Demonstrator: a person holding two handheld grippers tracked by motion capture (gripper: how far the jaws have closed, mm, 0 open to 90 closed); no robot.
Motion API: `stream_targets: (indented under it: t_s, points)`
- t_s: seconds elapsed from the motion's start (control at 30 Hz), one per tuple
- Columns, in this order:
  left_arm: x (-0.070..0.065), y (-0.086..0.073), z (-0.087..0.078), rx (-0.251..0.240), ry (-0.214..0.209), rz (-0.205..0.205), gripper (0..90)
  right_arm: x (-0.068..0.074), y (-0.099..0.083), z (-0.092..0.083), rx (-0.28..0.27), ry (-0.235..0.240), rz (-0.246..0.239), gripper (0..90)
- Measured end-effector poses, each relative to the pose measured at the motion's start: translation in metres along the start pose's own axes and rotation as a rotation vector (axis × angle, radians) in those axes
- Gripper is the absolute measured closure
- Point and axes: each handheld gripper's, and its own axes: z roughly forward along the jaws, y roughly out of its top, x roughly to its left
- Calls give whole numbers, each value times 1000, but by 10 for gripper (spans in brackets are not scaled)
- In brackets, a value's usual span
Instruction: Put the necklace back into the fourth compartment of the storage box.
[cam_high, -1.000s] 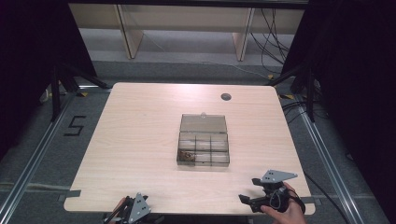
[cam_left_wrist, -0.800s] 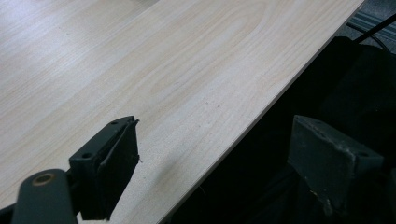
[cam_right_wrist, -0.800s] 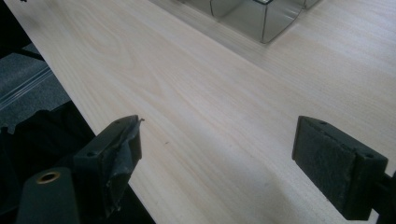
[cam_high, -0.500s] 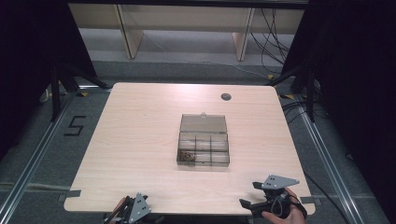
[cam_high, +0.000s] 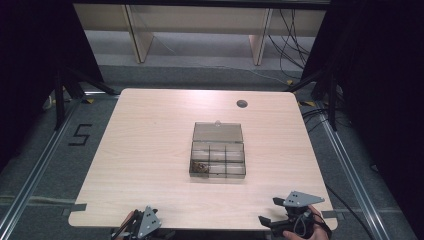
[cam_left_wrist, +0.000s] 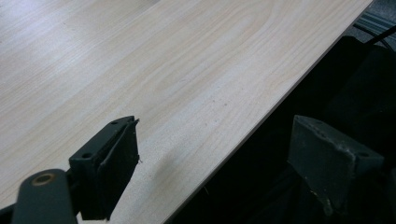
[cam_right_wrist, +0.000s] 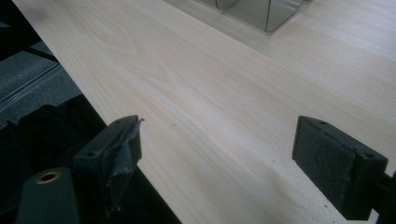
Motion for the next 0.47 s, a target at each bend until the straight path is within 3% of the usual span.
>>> stream_targets:
  t_s: [0.07, 0.1, 0.2, 0.23, 0.27, 0.33, 0.37, 0.4, 0.47]
  points:
    - [0, 0, 0, 14, 0, -17, 156, 1, -1, -1, -6, -9, 13, 164]
    - [-1, -2, 1, 3, -1, -46, 156, 2, -2, -2, -5, -11, 20, 164]
    - [1, -1, 0, 13, 0, -25, 156, -1, -4, -1, 0, 25, 7, 164]
    - [-1, -1, 1, 13, 1, -42, 156, 0, -5, -2, 2, 28, 23, 164]
    - [1, 0, 1, 14, -2, -15, 156, 0, -6, -2, -9, 3, 14, 164]
    - [-2, -1, 2, 9, -8, -51, 156, -1, -7, -3, -8, 0, 14, 164]
    - [-2, -1, 2, 10, -5, -44, 156, 2, -8, -4, -1, 2, 53, 164]
    - [-1, -1, 3, 2, 4, -33, 156, 2, -8, -5, 0, -12, 54, 164]
    - [-3, -2, 4, -10, -9, -70, 156, 1, -9, -4, -6, 5, 64, 164]
